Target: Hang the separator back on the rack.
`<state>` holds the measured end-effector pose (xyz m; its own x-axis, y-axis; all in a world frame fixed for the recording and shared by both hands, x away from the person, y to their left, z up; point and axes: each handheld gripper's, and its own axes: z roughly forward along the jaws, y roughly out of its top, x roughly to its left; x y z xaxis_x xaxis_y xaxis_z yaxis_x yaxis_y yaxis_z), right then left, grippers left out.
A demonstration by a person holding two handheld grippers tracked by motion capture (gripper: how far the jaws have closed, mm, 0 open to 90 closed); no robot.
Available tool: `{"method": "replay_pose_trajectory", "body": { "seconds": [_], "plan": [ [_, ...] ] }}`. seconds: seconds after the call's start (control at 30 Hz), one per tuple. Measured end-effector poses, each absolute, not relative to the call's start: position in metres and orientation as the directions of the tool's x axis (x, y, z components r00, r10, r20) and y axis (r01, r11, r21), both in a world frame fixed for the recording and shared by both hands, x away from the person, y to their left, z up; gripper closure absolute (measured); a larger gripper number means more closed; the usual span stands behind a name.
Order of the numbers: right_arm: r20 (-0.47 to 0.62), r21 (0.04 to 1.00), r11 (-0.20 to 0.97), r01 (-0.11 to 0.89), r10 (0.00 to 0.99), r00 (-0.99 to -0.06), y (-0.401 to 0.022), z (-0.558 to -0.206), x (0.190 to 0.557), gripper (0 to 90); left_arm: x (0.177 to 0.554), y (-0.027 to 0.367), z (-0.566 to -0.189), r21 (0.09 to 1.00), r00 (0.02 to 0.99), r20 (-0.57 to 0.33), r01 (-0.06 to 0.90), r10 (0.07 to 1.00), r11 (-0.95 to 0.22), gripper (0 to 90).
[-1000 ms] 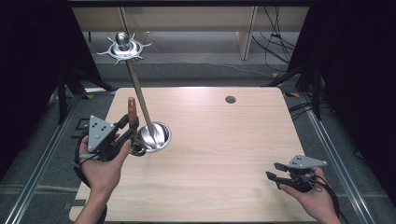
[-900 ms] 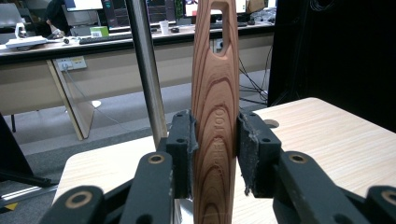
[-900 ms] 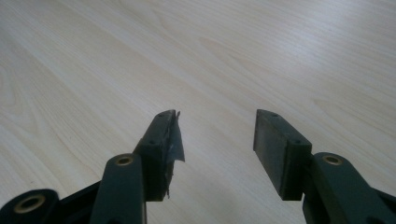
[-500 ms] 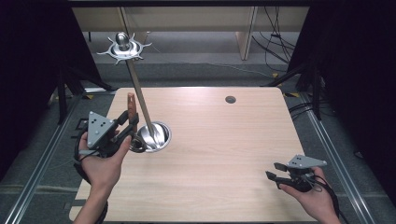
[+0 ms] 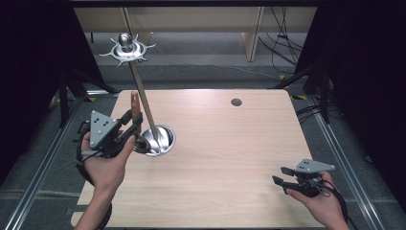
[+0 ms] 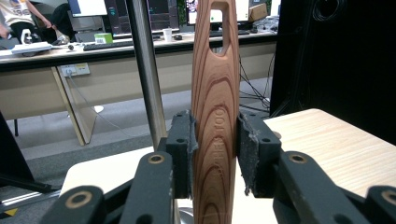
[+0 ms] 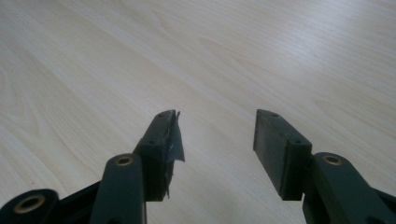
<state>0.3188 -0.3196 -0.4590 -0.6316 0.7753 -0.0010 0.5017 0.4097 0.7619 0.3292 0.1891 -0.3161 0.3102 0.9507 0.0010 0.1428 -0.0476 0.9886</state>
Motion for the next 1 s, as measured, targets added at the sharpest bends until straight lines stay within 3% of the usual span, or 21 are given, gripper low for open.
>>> {"method": "replay_pose_trajectory", "body": {
  "seconds": [1.0],
  "plan": [
    [0.027,0.752,0.397,0.526,0.780,-0.626,-0.319,-0.458,0.318,50.1,0.332,0.201,-0.301,0.994,0.279,-0.027,0.107,0.960,-0.003,67.2]
  ]
}}
